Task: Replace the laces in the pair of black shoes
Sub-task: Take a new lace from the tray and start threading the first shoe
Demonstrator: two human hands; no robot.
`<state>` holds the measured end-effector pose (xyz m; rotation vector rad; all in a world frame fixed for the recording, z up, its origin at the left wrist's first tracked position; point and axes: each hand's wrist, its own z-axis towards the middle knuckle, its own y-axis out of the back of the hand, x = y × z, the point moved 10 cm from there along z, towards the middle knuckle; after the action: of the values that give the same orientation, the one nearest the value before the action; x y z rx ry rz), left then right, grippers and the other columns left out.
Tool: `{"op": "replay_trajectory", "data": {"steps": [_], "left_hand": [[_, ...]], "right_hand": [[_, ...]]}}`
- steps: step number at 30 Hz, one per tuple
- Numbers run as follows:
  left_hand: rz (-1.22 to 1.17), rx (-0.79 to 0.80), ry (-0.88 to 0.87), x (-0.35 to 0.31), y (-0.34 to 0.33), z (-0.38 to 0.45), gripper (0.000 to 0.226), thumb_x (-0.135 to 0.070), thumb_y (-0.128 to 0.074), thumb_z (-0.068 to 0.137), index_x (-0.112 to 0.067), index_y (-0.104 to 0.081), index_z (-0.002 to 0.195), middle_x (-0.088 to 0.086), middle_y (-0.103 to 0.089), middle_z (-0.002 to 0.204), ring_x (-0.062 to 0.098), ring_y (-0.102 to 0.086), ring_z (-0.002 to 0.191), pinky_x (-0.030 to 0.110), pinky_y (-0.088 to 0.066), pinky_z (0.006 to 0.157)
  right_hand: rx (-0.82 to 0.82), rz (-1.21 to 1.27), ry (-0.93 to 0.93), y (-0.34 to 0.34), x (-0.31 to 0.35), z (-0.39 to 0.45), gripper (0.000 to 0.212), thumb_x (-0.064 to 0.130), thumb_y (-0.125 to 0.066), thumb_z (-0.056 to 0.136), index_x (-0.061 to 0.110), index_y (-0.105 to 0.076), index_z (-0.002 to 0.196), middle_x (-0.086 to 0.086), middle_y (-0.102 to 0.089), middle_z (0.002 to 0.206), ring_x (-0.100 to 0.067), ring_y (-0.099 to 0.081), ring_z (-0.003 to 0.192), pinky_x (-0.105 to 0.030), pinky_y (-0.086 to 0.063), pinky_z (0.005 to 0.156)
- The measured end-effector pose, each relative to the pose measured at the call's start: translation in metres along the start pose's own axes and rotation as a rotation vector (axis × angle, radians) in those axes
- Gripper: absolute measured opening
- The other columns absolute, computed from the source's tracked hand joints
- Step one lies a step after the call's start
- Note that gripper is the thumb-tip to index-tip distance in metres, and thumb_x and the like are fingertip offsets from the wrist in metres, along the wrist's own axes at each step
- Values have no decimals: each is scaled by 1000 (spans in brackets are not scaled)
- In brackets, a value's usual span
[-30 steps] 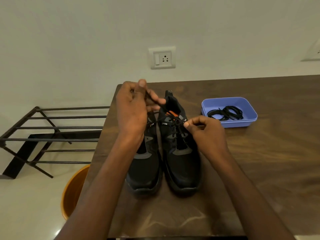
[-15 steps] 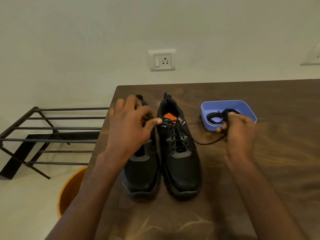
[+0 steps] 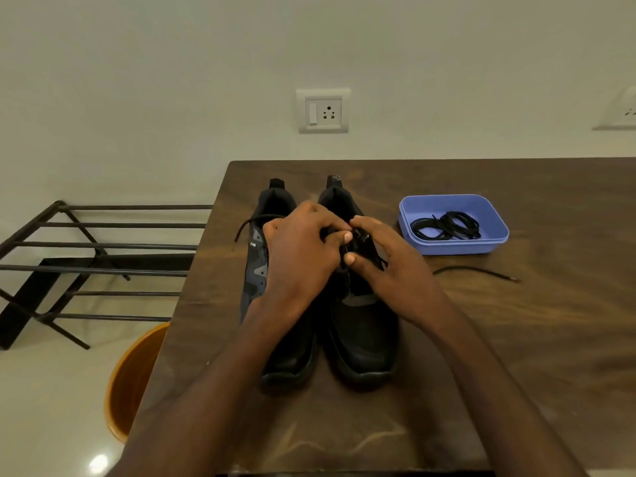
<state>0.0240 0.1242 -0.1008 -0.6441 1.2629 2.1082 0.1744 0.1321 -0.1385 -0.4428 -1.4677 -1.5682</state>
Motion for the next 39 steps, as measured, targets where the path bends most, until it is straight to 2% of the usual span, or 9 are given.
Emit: {"op": "replay_trajectory", "data": {"steps": [9,13,18,22,26,29,33,36,39], "left_hand": [[-497,-19,219,15,3,0,11,-8,-55,105,-12,-63,97,1,-72,83,16,-72,85,48,-60,88],[-607,51,133,-5,8,1,7,-17,-54,108,-12,-59,106,5,-63,76,30,-67,76,44,-58,74],[-809,-44,-21,-35,48,8,21,-6,-63,101,0,-55,120,0,-60,83,13,-55,63,25,-49,59],[-787,-155,-62,-32,82,6,25,-11,-63,102,-4,-57,125,10,-49,75,22,-37,50,33,-34,44],[-47,-39,-169,-20,70,2,26,-47,-67,98,-29,-71,116,-3,-59,68,13,-54,58,39,-52,60],[246,69,-182,-7,43,-3,31,-53,-66,95,-35,-68,120,-15,-62,94,8,-60,85,50,-52,85],[222,134,-203,-15,17,-7,61,-46,-76,88,-38,-54,144,-13,-53,135,9,-51,125,43,-35,105],[-31,159,-244,-30,8,-8,53,-49,-75,89,-36,-61,138,-14,-56,131,10,-53,127,51,-45,102],[-330,143,-209,-34,7,-7,50,-23,-78,92,-16,-62,138,-2,-64,127,18,-62,122,46,-54,100]], "right_hand": [[-20,-19,-17,5,-3,2,72,37,-89,77,32,-58,141,16,-49,139,2,-51,122,-13,-42,99],[-54,-11,-34,6,-2,1,71,39,-91,74,33,-59,138,18,-50,138,2,-53,120,-22,-47,100],[-53,30,-32,9,-4,-1,70,40,-92,71,32,-62,134,16,-54,135,-1,-58,120,-33,-51,102],[-109,25,-47,13,-5,-1,67,42,-92,71,30,-65,132,16,-58,131,-2,-59,118,-27,-50,99],[-221,71,-78,22,-6,-1,38,29,-88,78,32,-75,114,16,-65,117,3,-60,110,-28,-52,95],[-300,166,-67,29,-5,-1,23,11,-82,83,29,-77,96,12,-70,107,-5,-65,107,-39,-56,95],[-344,314,-37,31,-3,-2,20,7,-77,88,25,-77,97,7,-73,105,-17,-70,105,-48,-58,93],[-336,398,14,34,14,-4,20,-1,-72,92,16,-77,101,1,-75,103,-16,-72,101,-42,-60,88],[-404,545,152,52,41,-13,18,-5,-68,94,5,-75,107,-3,-77,101,-13,-74,96,-23,-58,83]]}}
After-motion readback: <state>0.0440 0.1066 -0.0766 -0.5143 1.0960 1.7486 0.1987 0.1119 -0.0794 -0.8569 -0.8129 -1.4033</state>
